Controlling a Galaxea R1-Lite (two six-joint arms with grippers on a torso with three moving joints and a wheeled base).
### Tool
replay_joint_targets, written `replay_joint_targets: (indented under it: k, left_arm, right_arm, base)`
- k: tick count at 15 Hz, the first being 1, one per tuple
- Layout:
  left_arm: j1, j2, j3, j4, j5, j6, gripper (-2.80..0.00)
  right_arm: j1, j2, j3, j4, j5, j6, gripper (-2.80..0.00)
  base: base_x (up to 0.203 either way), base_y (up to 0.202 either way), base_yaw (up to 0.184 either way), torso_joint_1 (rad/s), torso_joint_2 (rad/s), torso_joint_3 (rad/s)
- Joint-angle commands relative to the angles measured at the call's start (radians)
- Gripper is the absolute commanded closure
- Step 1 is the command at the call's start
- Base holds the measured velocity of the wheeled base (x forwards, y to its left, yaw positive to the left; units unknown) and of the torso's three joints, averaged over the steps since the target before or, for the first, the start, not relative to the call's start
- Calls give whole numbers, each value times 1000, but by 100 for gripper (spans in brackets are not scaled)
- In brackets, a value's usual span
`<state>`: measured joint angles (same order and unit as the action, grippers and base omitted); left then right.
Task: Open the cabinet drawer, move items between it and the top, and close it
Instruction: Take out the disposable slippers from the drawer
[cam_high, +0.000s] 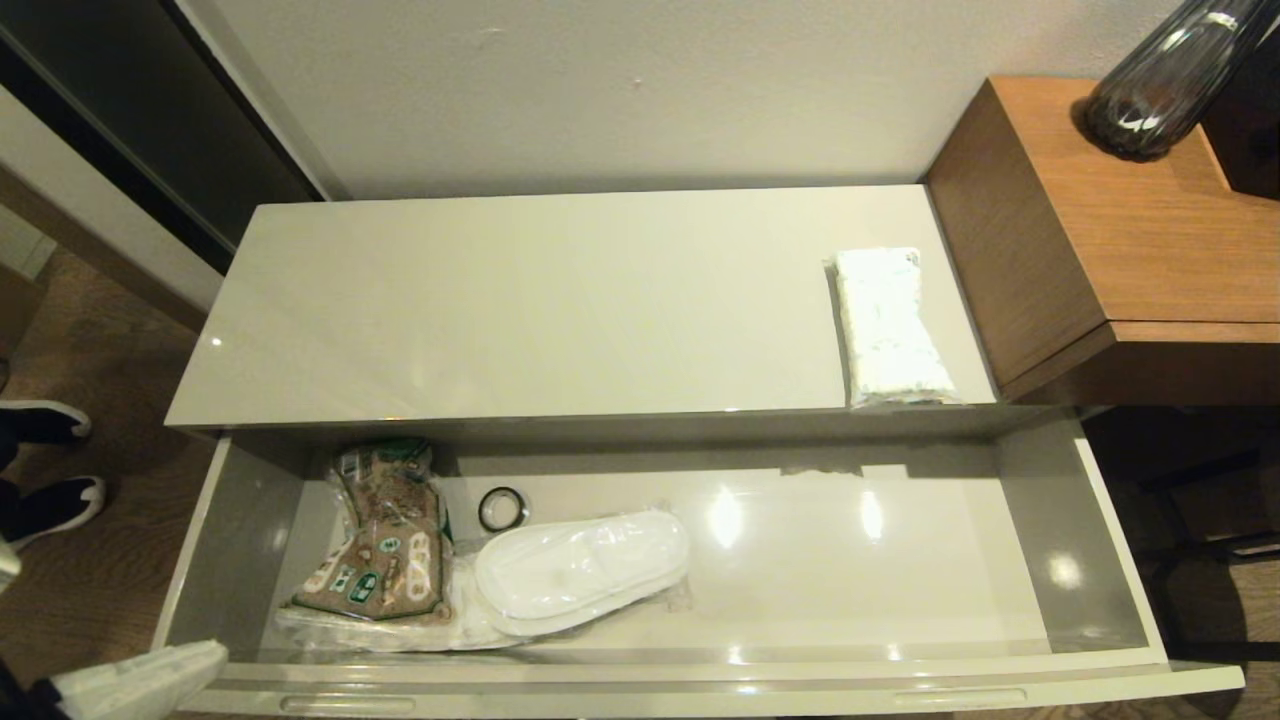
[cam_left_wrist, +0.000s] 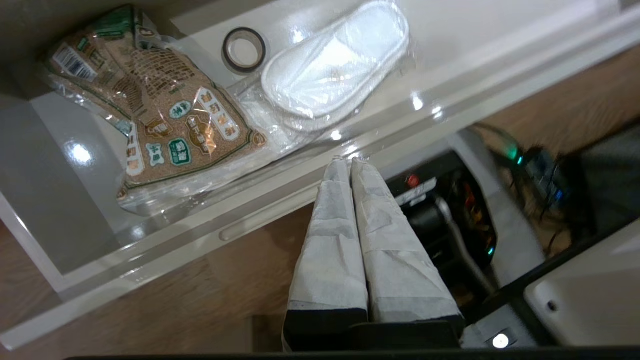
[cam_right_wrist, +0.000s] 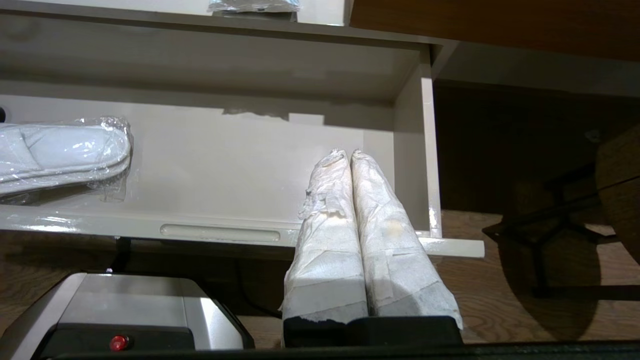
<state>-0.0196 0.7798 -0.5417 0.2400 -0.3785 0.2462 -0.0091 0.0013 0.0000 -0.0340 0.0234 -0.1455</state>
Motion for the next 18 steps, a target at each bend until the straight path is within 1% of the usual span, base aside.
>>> replay_joint_targets:
  k: [1,2,5,6,8,10,11,15,16,18]
  left_arm:
    - [-4,61,-14,3,-3,21,0]
    - [-6,92,-16,4,-6,31,0]
    - [-10,209,-23,-1,-49,61,0]
    - [-10,253,-24,-3,-56,81,0]
    - [-10,346,-44,-10,-60,145,0]
    - [-10,473,-109,-20,-72,227,0]
    - [-10,528,-135,-22,-84,256,0]
    - [-24,797,-283,-27,-155,340,0]
    - [-35,845,-311,-28,-176,372,0]
    - [-46,924,-344,-29,-210,460,0]
  right_arm:
    - [0,2,2,-1,1,-2,0]
    - [-1,2,2,0,0,0,0]
    - [0,2,2,0,1,0,0]
    - [-2,2,2,0,1,-1,0]
    - [0,2,2,0,1,-1,0]
    - [0,2,2,0,1,0,0]
    - [0,2,2,-1,1,-2,0]
    - [0,2,2,0,1,0,0]
    - [0,2,2,0,1,0,0]
    - [0,2,2,0,1,0,0]
  base:
    - [0,0,0,0,0,0]
    - [0,0,0,0,0,0]
    - [0,0,0,0,0,0]
    - [0,0,0,0,0,0]
    - [0,0,0,0,0,0]
    - [0,0,0,0,0,0]
    - [0,0,0,0,0,0]
    - [0,0,0,0,0,0]
    - [0,0,0,0,0,0]
    - [0,0,0,0,0,0]
